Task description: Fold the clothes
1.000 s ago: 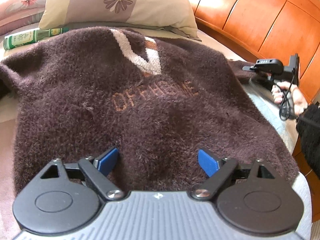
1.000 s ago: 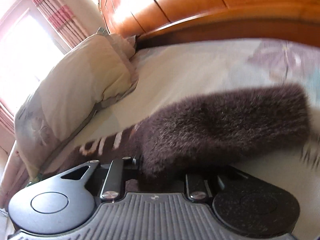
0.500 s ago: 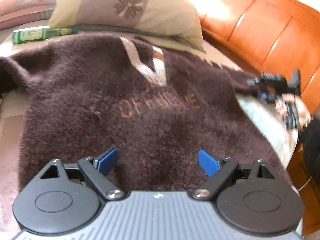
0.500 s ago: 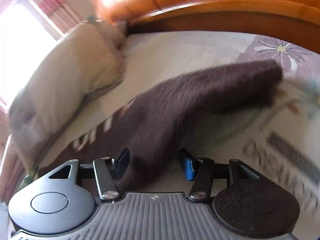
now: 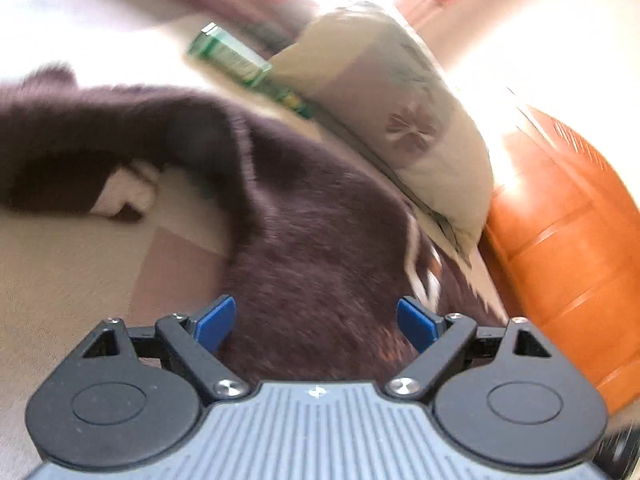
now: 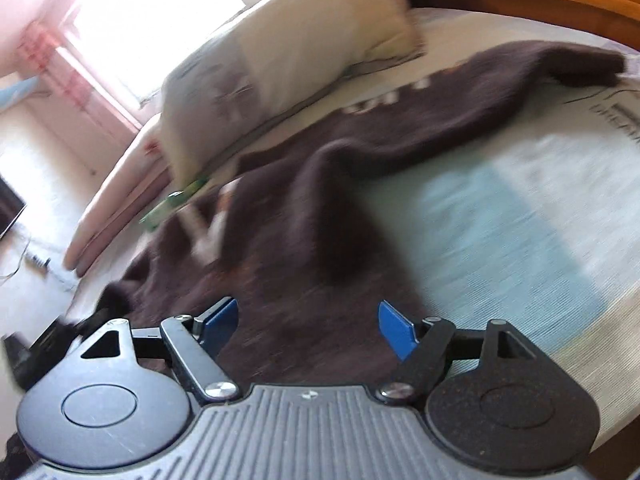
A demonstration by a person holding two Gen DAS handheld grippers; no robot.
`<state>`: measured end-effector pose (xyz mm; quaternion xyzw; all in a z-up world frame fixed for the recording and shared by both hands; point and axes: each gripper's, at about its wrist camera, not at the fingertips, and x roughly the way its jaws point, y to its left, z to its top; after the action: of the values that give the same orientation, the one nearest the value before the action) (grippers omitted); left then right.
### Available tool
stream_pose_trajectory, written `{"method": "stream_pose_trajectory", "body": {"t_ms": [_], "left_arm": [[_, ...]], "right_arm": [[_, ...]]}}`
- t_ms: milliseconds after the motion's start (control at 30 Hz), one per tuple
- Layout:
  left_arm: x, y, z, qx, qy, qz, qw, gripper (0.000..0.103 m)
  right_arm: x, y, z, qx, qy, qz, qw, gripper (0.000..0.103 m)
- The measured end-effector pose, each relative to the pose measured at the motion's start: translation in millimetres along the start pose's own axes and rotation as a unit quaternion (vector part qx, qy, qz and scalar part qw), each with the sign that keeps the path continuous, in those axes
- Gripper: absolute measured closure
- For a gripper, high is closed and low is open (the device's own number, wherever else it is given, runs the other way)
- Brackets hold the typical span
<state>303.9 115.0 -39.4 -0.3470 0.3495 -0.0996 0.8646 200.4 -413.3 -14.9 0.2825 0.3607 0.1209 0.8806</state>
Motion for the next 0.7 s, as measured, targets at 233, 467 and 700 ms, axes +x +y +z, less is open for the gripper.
{"method": "stream_pose_trajectory", "body": {"t_ms": [233,467,700], "left_arm": [[47,33,30,-0.046,0.022,-0.032,0.9982,0.015],[87,36,62,-0.061,0.023,-0.036,0.9972,0.040],[91,42,66,-0.083,0.009,0.002,0.9965,0.086]], "right_arm": [[10,50,-19,-0.033,0.007,0.028,0.999,0.020],[20,48,-20,-0.024,0.022,0.017,0.999,0.020],[21,37,-28,-0.008,0.032,-0.010,0.999,0.019]]}}
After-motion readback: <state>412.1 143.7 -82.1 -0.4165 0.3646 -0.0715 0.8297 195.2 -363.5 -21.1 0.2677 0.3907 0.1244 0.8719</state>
